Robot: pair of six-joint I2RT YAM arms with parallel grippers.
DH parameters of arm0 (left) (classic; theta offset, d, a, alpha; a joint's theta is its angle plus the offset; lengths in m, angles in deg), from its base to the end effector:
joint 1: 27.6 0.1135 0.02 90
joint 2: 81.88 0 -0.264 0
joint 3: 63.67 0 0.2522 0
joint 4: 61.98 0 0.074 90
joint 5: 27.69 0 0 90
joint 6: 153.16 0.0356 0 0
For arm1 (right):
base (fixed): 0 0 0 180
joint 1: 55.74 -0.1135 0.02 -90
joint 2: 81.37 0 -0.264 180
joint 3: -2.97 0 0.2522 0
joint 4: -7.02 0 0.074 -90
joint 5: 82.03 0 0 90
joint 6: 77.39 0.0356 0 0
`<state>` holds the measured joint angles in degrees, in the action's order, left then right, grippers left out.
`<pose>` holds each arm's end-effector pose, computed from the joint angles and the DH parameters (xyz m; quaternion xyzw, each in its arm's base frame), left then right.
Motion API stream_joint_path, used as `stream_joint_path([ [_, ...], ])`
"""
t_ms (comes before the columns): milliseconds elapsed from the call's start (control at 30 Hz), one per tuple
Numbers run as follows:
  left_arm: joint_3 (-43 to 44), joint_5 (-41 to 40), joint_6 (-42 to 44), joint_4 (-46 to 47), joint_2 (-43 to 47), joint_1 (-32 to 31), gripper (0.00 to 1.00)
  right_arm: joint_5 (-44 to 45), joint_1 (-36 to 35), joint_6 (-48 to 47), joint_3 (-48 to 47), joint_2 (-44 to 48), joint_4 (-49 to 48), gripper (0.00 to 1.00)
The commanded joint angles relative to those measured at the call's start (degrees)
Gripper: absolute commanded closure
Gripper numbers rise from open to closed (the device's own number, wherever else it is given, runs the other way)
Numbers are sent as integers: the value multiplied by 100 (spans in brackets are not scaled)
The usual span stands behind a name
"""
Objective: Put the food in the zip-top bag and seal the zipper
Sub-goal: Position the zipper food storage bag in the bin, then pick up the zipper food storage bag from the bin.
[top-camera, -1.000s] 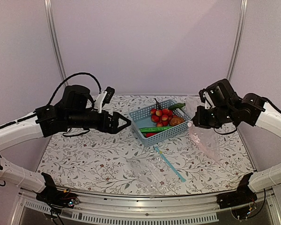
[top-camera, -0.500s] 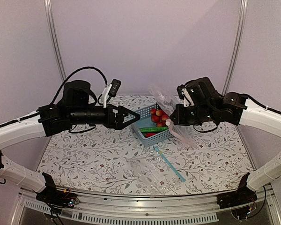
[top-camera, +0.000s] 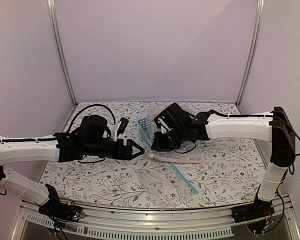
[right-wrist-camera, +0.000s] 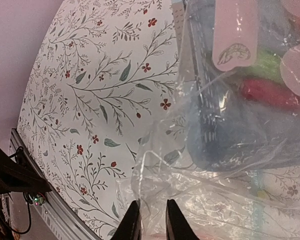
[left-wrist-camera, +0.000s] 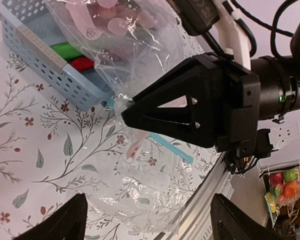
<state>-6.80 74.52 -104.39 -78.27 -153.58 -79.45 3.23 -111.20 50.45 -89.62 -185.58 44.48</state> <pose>0.1634 -0.2202 0.2434 0.1322 0.8574 -0.4184 0.2689 0.2264 0.3341 0.2359 -0.1577 0.9229 0.2806 0.2116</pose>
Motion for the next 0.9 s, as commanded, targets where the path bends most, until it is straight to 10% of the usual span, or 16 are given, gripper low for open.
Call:
stream_joint_path([
  [0, -352, 23, -317, 626, -98, -36, 15, -332, -105, 16, -203, -308, -232, 76],
  [867, -318, 709, -102, 2491, -2003, 278, 26, 1275, -123, 141, 1027, 1537, 175, 36],
])
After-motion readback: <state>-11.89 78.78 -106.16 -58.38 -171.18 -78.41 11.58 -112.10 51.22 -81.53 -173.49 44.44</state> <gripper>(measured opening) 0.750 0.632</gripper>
